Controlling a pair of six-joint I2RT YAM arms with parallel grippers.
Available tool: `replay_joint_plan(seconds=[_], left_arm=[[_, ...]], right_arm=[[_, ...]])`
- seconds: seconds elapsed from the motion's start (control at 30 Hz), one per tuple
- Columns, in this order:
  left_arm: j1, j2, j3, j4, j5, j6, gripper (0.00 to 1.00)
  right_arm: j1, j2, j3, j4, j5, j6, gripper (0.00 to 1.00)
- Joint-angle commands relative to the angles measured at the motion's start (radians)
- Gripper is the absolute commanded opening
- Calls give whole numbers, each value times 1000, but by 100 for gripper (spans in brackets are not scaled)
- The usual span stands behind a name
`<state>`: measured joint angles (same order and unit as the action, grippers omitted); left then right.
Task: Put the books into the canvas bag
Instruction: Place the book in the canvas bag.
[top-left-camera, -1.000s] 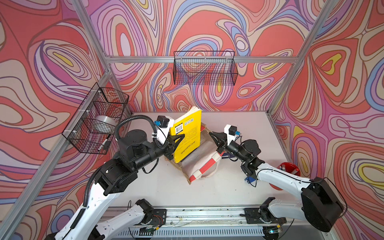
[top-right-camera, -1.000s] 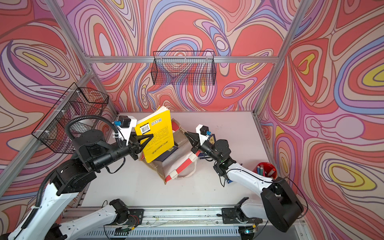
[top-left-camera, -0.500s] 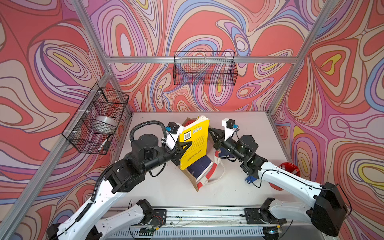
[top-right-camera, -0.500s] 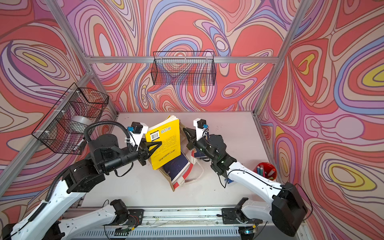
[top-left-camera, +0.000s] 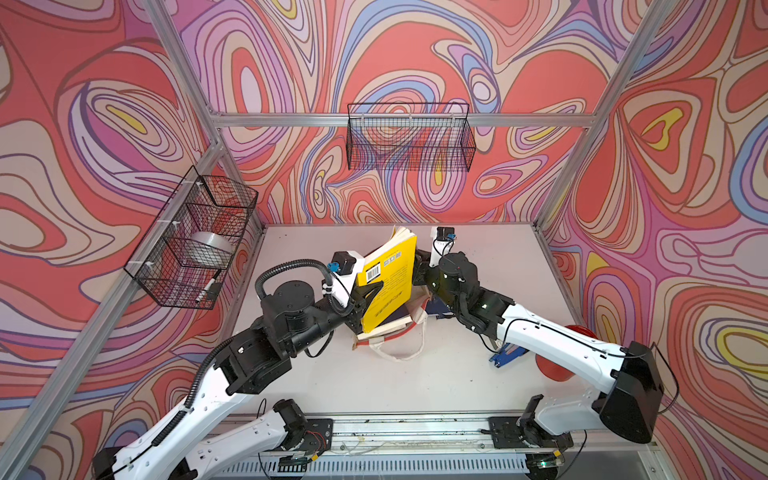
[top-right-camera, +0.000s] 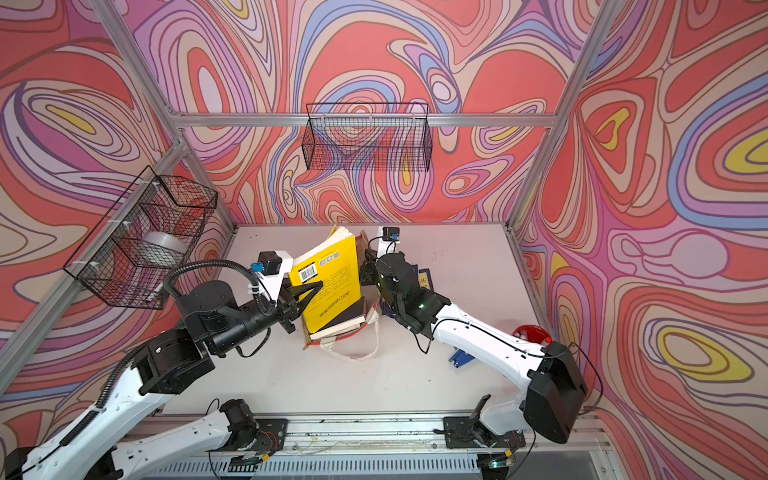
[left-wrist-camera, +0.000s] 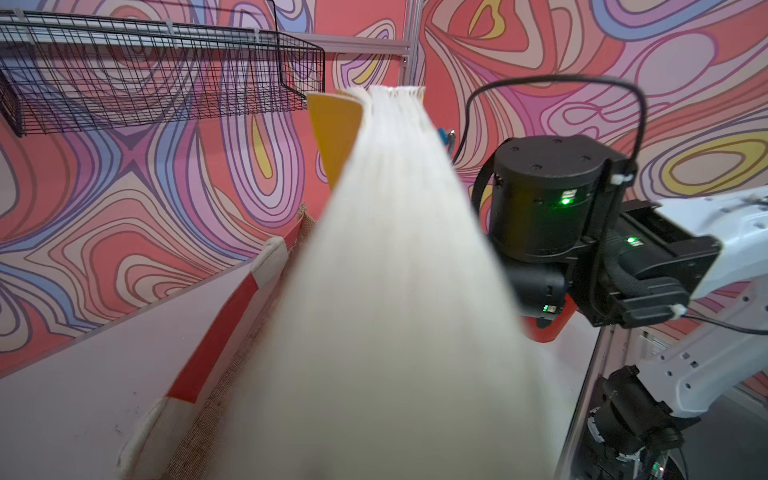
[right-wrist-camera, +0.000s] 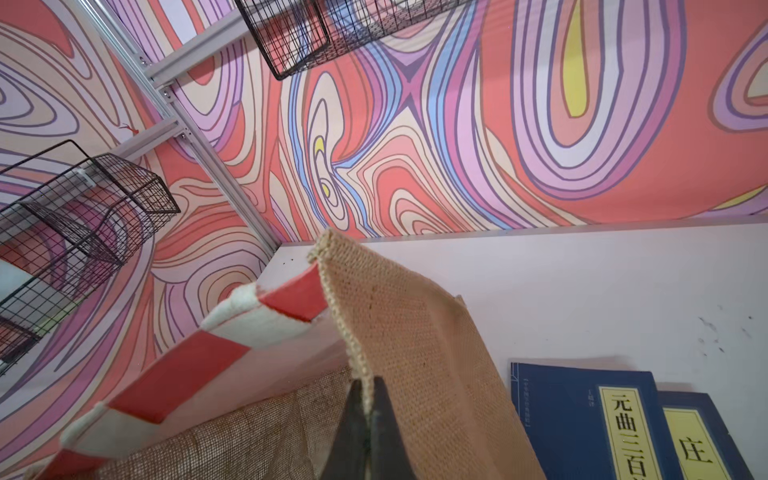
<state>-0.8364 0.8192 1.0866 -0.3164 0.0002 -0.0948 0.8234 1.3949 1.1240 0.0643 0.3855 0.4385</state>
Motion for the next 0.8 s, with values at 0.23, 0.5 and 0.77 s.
replay_joint_plan(seconds=[0.23, 0.5, 0.77], left_arm=[[-3, 34, -92, 312, -39, 294, 0], [-1, -16, -243, 356, -41, 360, 0], [16, -72, -448, 557, -108, 493, 0]], right_arm=[[17, -65, -123, 195, -55, -72, 0], [-6, -25, -28, 39, -16, -26, 0], [-54, -28, -23, 35, -86, -11, 0]])
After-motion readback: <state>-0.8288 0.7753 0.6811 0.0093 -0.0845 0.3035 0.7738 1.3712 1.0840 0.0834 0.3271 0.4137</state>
